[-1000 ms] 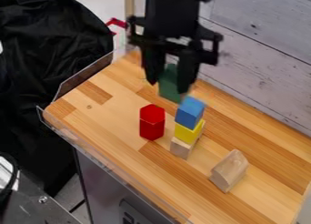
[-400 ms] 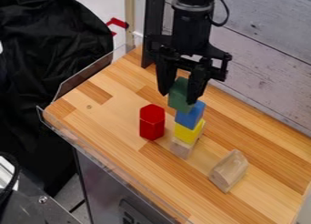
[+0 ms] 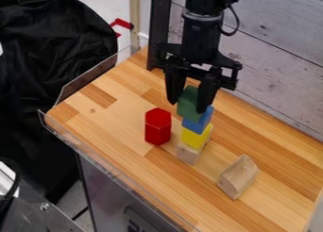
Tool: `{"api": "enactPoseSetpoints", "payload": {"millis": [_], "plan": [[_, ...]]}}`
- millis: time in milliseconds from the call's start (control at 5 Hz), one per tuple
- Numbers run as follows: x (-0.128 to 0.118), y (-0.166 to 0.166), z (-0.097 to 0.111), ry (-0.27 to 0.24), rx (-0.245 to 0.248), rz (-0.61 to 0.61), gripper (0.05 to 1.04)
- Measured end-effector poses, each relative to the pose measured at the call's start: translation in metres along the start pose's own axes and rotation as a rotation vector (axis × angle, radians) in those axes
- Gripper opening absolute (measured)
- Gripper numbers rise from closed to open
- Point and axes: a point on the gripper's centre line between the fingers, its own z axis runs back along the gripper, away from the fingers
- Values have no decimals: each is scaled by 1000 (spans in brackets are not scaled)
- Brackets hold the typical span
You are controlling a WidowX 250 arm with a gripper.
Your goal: Place the green rectangular block on top of blue one
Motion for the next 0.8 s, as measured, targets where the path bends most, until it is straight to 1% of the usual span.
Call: {"api": "enactPoseSetpoints", "payload": {"millis": [200, 400, 800], "plan": [[-5, -6, -1, 1, 2, -9, 526], [-7, -8, 1, -10, -3, -6, 526], [-6, -5, 2, -17, -4, -1, 526]]}}
